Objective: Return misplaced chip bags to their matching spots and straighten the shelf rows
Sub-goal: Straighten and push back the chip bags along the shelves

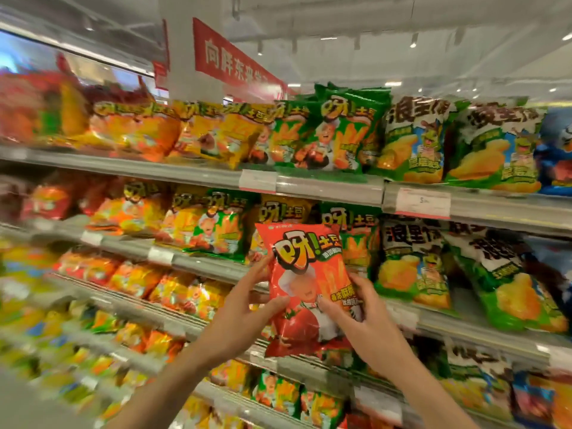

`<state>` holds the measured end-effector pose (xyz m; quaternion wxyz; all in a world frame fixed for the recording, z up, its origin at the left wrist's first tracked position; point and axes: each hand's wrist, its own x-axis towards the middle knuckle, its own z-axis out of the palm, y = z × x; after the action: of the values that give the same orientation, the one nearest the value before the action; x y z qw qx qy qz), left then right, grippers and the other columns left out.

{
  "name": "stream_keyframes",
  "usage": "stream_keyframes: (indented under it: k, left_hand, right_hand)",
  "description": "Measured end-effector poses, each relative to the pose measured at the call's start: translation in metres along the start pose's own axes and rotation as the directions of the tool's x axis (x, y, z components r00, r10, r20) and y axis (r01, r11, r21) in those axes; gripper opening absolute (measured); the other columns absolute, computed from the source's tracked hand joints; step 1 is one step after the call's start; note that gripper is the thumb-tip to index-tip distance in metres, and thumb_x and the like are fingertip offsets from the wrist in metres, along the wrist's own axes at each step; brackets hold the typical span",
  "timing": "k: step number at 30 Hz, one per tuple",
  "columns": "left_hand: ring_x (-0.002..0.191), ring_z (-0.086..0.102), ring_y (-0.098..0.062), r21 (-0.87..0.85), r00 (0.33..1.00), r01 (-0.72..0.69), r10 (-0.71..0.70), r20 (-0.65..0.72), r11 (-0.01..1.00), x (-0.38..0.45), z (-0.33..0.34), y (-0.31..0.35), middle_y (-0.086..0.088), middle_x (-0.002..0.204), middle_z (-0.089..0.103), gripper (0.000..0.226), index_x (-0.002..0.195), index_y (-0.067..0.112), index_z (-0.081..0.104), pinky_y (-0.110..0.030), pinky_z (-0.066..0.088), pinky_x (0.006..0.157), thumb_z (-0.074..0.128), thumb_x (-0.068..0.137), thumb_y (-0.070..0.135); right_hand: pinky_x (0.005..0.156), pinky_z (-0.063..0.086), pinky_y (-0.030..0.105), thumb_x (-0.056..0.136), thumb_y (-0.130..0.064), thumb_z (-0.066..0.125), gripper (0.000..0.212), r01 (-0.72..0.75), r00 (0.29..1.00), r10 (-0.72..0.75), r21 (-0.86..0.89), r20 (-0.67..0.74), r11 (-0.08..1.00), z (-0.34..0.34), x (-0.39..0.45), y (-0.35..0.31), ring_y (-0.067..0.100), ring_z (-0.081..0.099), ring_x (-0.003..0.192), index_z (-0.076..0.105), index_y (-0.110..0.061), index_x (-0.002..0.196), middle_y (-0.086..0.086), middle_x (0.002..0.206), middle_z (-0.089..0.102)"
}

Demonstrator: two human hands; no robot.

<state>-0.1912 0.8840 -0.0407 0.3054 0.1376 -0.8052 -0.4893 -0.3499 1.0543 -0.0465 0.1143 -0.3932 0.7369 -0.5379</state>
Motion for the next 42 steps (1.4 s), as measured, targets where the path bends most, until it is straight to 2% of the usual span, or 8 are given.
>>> stream_keyframes:
  k: [6,10,14,18,23,30,35,42]
  left_hand:
    - [0.095,0.069,-0.001,-0.033,0.983,0.033,-0.039,-0.177,0.999,-0.033,-0.117,-0.034,0.035,0.116,0.058,0.066,0.135,0.057,0.036,-0.024,0.058,0.075,0.071,0.087,0.030]
    - [0.101,0.071,-0.019,-0.072,0.955,0.091,-0.108,-0.278,0.993,-0.045,-0.179,-0.064,0.011,0.129,0.059,0.071,0.141,0.052,0.038,-0.048,0.060,0.083,0.076,0.085,0.032]
    - [0.096,0.071,-0.017,-0.035,0.922,0.133,-0.137,-0.363,0.990,-0.047,-0.234,-0.093,0.014,0.128,0.058,0.071,0.146,0.045,0.035,-0.044,0.060,0.083,0.071,0.089,0.020]
    - [0.098,0.071,-0.015,-0.023,0.884,0.182,-0.174,-0.433,0.983,-0.038,-0.297,-0.134,0.012,0.132,0.054,0.071,0.143,0.052,0.036,-0.043,0.060,0.083,0.072,0.088,0.024]
    - [0.101,0.070,-0.012,0.005,0.864,0.215,-0.187,-0.466,0.977,-0.001,-0.385,-0.174,0.009,0.135,0.053,0.069,0.142,0.054,0.036,-0.040,0.059,0.087,0.071,0.090,0.026]
    - [0.097,0.071,-0.013,0.065,0.852,0.246,-0.183,-0.490,0.967,0.056,-0.498,-0.214,0.016,0.132,0.052,0.069,0.144,0.053,0.033,-0.037,0.059,0.083,0.068,0.091,0.025]
    - [0.097,0.071,-0.013,0.045,0.838,0.246,-0.189,-0.512,0.968,0.078,-0.566,-0.247,0.019,0.128,0.055,0.068,0.145,0.049,0.034,-0.037,0.059,0.085,0.066,0.093,0.019]
    - [0.093,0.066,0.000,0.051,0.902,0.170,-0.135,-0.411,0.984,0.138,-0.651,-0.311,0.028,0.105,0.065,0.068,0.141,0.045,0.039,-0.021,0.054,0.083,0.067,0.091,0.009]
  right_hand:
    - [0.101,0.050,0.036,0.064,-0.085,0.065,0.092,0.066,0.982,-0.062,-0.013,0.179,0.998,0.119,0.038,-0.047,0.002,0.056,0.118,0.031,-0.048,0.141,-0.022,0.131,0.055]
    - [0.089,0.048,0.021,0.069,-0.074,0.069,0.081,0.102,0.956,-0.108,0.036,0.274,0.994,0.189,0.063,-0.070,-0.010,0.053,0.112,0.036,-0.047,0.138,-0.022,0.130,0.053]
    - [0.096,0.045,0.025,0.066,-0.079,0.069,0.085,0.125,0.933,-0.135,0.052,0.333,0.991,0.259,0.097,-0.080,-0.009,0.051,0.117,0.039,-0.046,0.138,-0.021,0.133,0.053]
    - [0.091,0.043,0.016,0.073,-0.069,0.070,0.067,0.130,0.896,-0.163,0.108,0.413,0.986,0.332,0.135,-0.092,-0.020,0.049,0.109,0.038,-0.052,0.129,-0.032,0.124,0.052]
    - [0.104,0.049,0.040,0.060,-0.086,0.066,0.086,0.168,0.880,-0.208,0.131,0.427,0.977,0.428,0.208,-0.106,0.000,0.059,0.117,0.039,-0.051,0.134,-0.021,0.129,0.059]
    - [0.104,0.047,0.035,0.078,-0.064,0.071,0.075,0.176,0.863,-0.221,0.140,0.454,0.974,0.535,0.298,-0.148,0.002,0.057,0.117,0.037,-0.041,0.141,-0.021,0.124,0.057]
    - [0.101,0.049,0.036,0.079,-0.064,0.069,0.061,0.215,0.850,-0.235,0.097,0.471,0.972,0.605,0.339,-0.170,0.003,0.061,0.113,0.036,-0.052,0.128,-0.024,0.120,0.059]
    - [0.102,0.048,0.039,0.062,-0.089,0.059,0.072,0.191,0.921,-0.193,0.037,0.339,0.981,0.680,0.389,-0.177,0.003,0.060,0.116,0.033,-0.063,0.124,-0.021,0.126,0.061]
